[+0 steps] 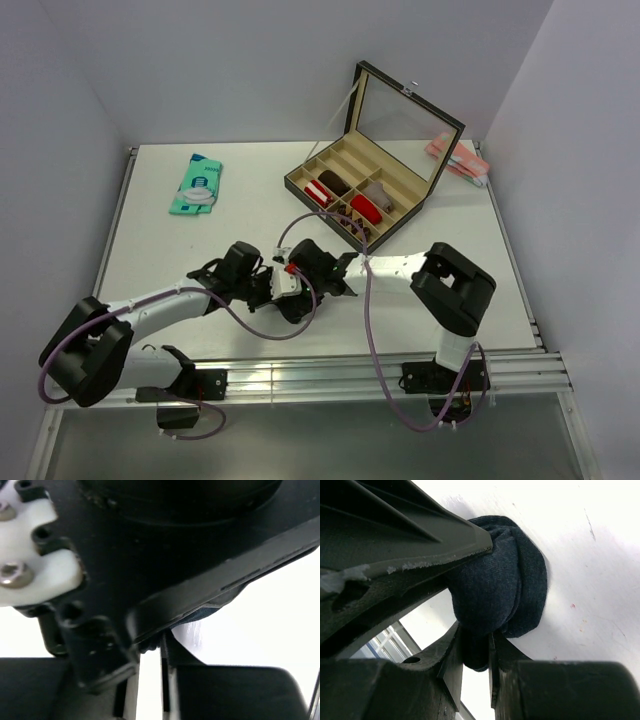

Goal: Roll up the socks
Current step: Roll the sock at the center of the board.

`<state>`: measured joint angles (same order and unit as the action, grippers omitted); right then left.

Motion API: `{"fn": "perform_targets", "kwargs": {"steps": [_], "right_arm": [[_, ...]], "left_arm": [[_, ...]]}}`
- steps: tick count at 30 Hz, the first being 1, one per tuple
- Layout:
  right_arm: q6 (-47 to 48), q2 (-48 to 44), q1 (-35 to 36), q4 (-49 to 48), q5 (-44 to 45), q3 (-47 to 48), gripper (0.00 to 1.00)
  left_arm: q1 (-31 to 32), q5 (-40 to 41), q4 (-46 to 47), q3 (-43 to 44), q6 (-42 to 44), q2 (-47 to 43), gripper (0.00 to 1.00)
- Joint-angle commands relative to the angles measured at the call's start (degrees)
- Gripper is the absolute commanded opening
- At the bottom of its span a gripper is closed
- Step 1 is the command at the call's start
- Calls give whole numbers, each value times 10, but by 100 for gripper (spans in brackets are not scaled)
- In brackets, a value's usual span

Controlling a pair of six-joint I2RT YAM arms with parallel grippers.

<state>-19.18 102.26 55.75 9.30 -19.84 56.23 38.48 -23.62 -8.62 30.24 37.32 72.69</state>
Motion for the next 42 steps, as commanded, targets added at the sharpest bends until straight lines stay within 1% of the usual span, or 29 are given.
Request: {"fn": "perform_targets", "kwargs": {"steps": [1, 2, 7, 8, 9, 11, 13, 14, 16, 17, 18, 20, 21, 23, 24, 26, 27, 29, 31, 32, 33, 34, 36, 37, 38, 40, 41, 42], "right_arm": [[-42, 46, 4, 40, 63, -26, 10], [-44, 47, 4, 37, 64, -27, 10], [-50, 59, 2, 44, 72, -21, 10], [-50, 59, 0, 45, 72, -20, 10], [-50, 62, -2, 49, 72, -19, 10], [-52, 60, -8, 51, 79, -19, 10], [-53, 58, -12, 57, 87, -15, 10], [-53, 57, -15, 59, 86, -12, 10], [-54, 62, -16, 65, 84, -4, 7], [-55, 64, -16, 70, 87, -1, 3], [-56, 66, -15, 74, 88, 3, 1], [-60, 72, -16, 77, 98, 5, 0], [-63, 73, -16, 79, 101, 4, 0], [-67, 73, -17, 79, 105, 2, 0], [-67, 74, -17, 79, 106, 2, 0], [-71, 74, -17, 78, 107, 1, 0], [-72, 74, -16, 78, 108, 0, 0], [-75, 76, -17, 78, 110, 0, 0], [-75, 79, -19, 79, 111, 0, 0], [-77, 80, -20, 80, 112, 0, 0], [-76, 80, -20, 79, 113, 0, 0], [-75, 80, -21, 79, 111, -1, 0], [-75, 80, -21, 78, 110, -2, 0], [-73, 82, -21, 80, 110, -2, 0], [-71, 82, -22, 81, 110, -2, 0], [-68, 87, -24, 82, 111, 0, 0], [-67, 90, -25, 84, 110, 1, 0], [-64, 92, -26, 83, 110, 1, 0]], "left_arm": [[38, -61, -83, 13, 87, 58, 14], [38, -64, -99, 21, 88, 65, 12], [38, -77, -118, 25, 91, 77, 11], [38, -77, -117, 21, 91, 75, 8], [38, -78, -119, 20, 93, 74, 7], [38, -79, -122, 18, 93, 73, 3], [38, -80, -130, 19, 93, 78, 2], [38, -80, -132, 22, 90, 81, 3], [39, -79, -134, 25, 80, 87, 24], [38, -78, -134, 26, 76, 85, 30], [36, -84, -134, 26, 74, 82, 29], [31, -89, -129, 24, 66, 62, 33], [26, -94, -126, 23, 61, 54, 40], [17, -100, -124, 23, 51, 29, 45], [9, -101, -125, 25, 45, 23, 50], [-3, -124, -145, 38, 44, 13, 55], [-20, -142, -149, 43, 39, 11, 59], [-40, -155, -161, 57, 37, 10, 61], [-74, -162, -160, 62, 23, 4, 60], [-85, -158, -156, 65, 17, 1, 59], [-106, -153, -143, 64, 8, -4, 55], [-117, -148, -138, 64, -8, -23, 54], [-144, -115, -115, 58, -34, -56, 49], [-150, -99, -88, 50, -56, -108, 48], [-155, -45, -65, 44, -68, -139, 48], [-155, 14, -10, 39, -96, -219, 55], [-155, 40, -11, 53, -93, -223, 58], [-155, 44, -18, 71, -80, -207, 59]]}}
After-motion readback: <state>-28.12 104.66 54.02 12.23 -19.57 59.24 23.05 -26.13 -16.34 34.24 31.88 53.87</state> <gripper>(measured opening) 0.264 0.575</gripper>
